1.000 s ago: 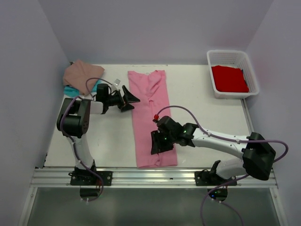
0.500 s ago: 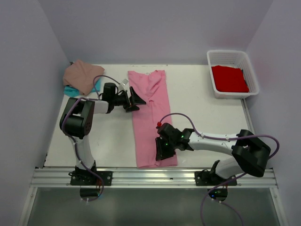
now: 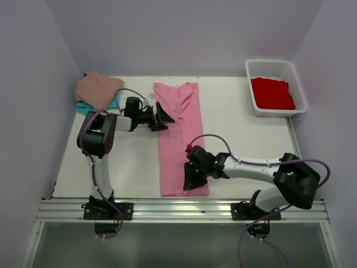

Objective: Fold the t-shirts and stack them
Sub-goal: Rotate the tshirt 90 degrees, then grab the bottom of the folded rectangular tshirt with both arms

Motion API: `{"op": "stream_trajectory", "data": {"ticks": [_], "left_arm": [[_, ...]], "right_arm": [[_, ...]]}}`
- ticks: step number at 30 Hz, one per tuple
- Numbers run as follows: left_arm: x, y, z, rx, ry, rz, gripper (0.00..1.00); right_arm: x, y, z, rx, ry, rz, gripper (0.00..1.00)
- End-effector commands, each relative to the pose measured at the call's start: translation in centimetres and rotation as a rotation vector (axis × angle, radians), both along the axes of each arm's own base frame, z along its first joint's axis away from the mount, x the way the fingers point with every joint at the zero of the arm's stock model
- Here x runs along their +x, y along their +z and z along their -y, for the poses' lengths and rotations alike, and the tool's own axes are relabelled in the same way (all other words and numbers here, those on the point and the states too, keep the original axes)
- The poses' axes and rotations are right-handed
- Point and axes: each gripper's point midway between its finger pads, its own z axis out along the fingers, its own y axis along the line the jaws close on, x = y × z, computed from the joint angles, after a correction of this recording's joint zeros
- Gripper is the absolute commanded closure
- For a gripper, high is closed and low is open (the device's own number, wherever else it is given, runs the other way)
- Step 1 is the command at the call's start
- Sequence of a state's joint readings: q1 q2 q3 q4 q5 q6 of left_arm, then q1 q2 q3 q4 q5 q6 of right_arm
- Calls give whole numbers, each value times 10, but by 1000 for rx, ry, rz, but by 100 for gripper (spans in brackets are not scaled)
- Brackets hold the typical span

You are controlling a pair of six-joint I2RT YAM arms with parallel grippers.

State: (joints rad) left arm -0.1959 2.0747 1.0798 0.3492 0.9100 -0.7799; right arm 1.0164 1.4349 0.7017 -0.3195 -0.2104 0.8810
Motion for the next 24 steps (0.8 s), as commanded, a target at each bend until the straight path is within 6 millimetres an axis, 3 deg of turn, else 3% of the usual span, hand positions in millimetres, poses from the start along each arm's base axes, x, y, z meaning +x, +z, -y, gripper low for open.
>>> {"op": "stream_trajectory", "data": {"ticks": [1,5,10,24], "left_arm": [[6,-42,-8,90,27,-36,0],[7,-54,-8,97,22,-58,0],[4,-62,-9,101,20,-72,0],[-3,-62,-9,100,7,-76,0]], "right_arm": [[-4,15,-11,63,22,-3,65],[-7,29,-17,107,41,-6,55],[-5,48,-25,163,44,21,59],[8,20,-18,19,60,50,62]]}}
